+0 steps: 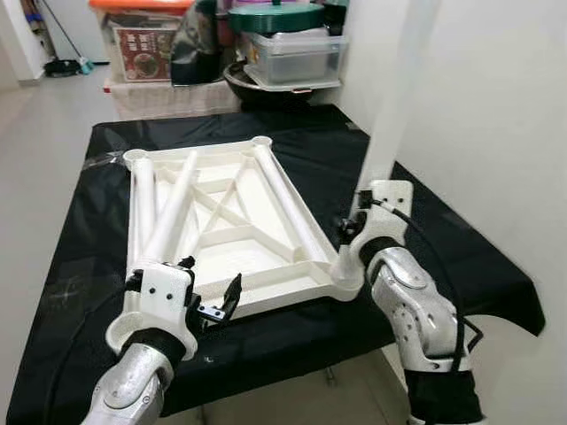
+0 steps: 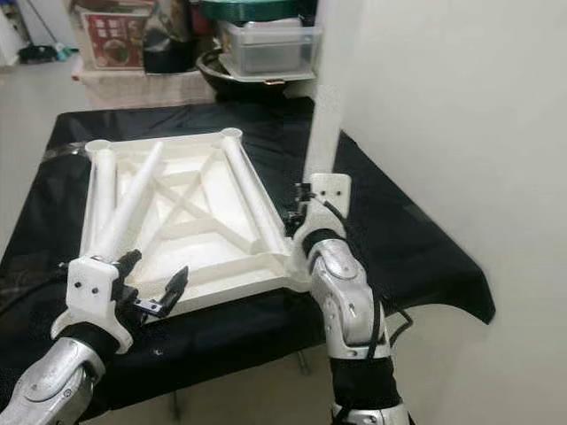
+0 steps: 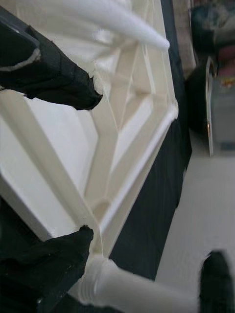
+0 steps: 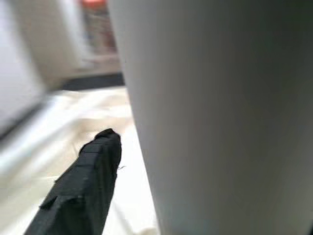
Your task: Building children table
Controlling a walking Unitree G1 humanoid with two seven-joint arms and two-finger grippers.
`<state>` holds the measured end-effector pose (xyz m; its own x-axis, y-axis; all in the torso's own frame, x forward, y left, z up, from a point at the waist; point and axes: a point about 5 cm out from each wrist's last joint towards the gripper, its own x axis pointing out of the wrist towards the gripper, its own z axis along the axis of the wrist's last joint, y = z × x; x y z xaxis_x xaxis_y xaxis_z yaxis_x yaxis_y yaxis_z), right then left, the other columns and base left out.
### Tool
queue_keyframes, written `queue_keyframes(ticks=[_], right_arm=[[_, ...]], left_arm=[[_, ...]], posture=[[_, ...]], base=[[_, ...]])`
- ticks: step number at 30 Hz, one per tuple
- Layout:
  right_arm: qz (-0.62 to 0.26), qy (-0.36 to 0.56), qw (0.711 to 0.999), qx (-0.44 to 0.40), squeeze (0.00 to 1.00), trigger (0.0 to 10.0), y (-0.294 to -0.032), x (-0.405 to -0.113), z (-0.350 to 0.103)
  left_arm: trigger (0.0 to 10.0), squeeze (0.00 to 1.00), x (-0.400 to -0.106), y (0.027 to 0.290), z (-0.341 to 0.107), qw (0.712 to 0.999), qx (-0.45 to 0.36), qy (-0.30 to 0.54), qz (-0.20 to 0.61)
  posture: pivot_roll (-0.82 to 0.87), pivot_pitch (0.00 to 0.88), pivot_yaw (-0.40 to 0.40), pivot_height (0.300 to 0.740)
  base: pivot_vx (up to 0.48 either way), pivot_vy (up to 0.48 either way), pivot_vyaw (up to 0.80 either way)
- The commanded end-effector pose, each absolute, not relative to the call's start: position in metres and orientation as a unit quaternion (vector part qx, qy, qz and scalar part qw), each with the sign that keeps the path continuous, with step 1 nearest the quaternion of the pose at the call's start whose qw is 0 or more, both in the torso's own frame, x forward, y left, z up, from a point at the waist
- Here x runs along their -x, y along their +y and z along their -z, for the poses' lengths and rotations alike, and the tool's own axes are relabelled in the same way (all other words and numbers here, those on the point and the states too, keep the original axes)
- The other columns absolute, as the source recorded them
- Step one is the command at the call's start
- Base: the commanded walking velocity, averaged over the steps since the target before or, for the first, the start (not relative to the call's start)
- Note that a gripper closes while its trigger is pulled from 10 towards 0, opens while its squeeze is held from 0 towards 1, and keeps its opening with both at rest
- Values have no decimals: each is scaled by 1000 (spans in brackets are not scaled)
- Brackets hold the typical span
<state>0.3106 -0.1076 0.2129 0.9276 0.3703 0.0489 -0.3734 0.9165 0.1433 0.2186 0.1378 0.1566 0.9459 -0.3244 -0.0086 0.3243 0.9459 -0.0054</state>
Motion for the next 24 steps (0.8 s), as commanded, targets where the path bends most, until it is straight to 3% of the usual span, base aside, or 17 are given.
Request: queue_keyframes(ticks=[1,4,8,11,12,13,15,17,18,20,21,23,24], right_arm=[[-315,-17,945,-87,0,10000,-83,-297,-220],[-493,-24,869,-43,0,10000,-83,-269,-222],[-534,-4,845,7,0,10000,-89,-267,-210],[-536,16,844,17,0,10000,-88,-275,-199],[-525,25,851,15,0,4745,-89,-281,-196],[-525,25,851,15,0,4745,-89,-281,-196],[-461,46,886,5,0,0,-93,-299,-188],[-355,68,932,-7,0,0,-104,-320,-182],[-355,68,932,-7,0,0,-104,-320,-182],[-217,86,972,-32,0,0,-126,-338,-176],[-217,86,972,-32,0,0,-126,-338,-176],[-104,103,988,-51,0,0,-146,-340,-170],[-104,103,988,-51,0,0,-146,-340,-170]], left_arm=[[10000,0,-218,136,-154,986,1,13,168],[10000,0,-219,132,-152,984,4,16,175],[10000,0,-220,130,-152,984,6,17,178],[10000,0,-220,128,-151,983,8,17,181],[10000,0,-220,128,-151,983,8,18,181],[10000,0,-220,128,-151,983,8,18,181],[10000,0,-219,128,-151,983,10,20,180],[10000,0,-218,128,-150,984,11,21,178],[10000,0,-218,128,-150,984,11,21,178],[10000,0,-217,129,-150,984,13,24,179],[10000,0,-217,129,-150,984,13,24,179],[10000,0,-216,128,-149,983,16,26,180],[10000,0,-216,128,-149,983,16,26,180]], posture=[[166,0,-72,740],[167,0,-78,740],[174,0,-88,740],[174,0,-88,740],[184,0,-93,740],[184,0,-93,740],[190,0,-97,740],[191,0,-96,740],[191,0,-96,740],[187,0,-92,740],[187,0,-92,740],[181,0,-88,740],[181,0,-88,740]], base=[[0,0,0],[0,0,0],[0,0,0],[0,0,0],[0,0,0],[0,0,0],[0,0,0],[0,0,0],[0,0,0],[0,0,0],[0,0,0],[0,0,0],[0,0,0]])
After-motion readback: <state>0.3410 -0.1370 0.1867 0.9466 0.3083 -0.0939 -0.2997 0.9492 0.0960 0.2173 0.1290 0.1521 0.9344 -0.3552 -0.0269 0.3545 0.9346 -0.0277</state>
